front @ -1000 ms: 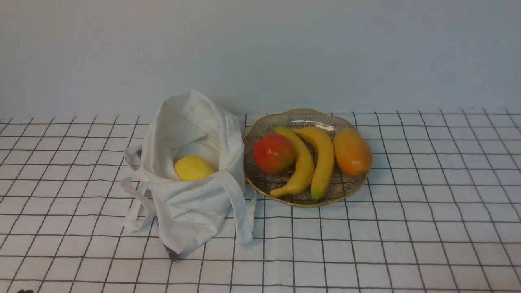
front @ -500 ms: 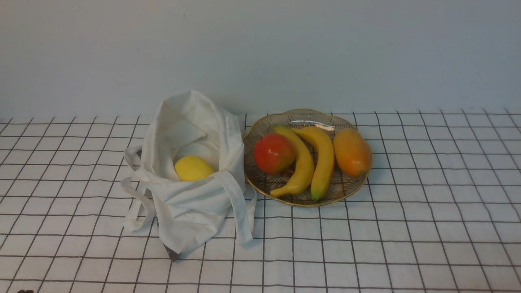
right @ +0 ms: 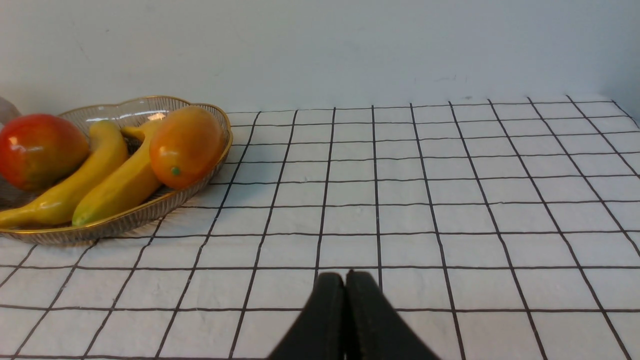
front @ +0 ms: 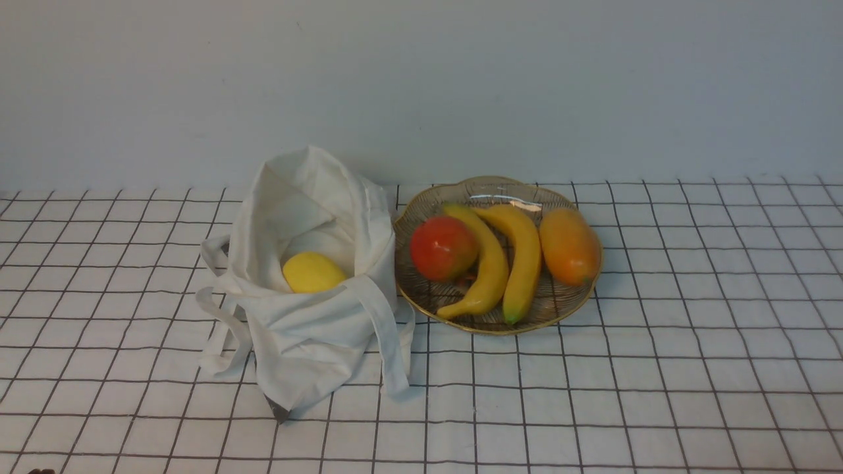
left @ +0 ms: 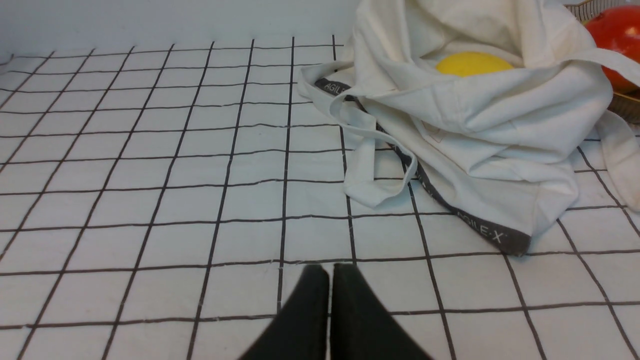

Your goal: Take the fruit out of the bag on the white checkered tablecloth and place them on the plate.

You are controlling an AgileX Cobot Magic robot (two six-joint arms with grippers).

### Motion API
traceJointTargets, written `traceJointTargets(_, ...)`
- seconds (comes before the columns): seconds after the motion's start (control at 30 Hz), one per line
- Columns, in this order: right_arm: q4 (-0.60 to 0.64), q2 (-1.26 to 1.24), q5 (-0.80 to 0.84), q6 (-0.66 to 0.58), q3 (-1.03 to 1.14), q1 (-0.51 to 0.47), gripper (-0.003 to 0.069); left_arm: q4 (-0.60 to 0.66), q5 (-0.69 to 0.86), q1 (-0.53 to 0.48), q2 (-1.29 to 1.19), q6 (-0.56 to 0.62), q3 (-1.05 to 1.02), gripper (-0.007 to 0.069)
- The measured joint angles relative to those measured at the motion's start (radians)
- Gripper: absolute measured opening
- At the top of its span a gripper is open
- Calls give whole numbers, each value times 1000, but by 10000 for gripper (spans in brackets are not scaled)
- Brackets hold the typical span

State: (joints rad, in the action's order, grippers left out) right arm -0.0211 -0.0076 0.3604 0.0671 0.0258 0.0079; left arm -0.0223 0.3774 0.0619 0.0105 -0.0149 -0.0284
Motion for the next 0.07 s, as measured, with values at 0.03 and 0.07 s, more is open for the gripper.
traceJointTargets(0.03,0,0,0,0,0,0,-15,0,0,0,0,0,0,-8)
traceJointTargets(0.07,0,0,0,0,0,0,-15,0,0,0,0,0,0,-8)
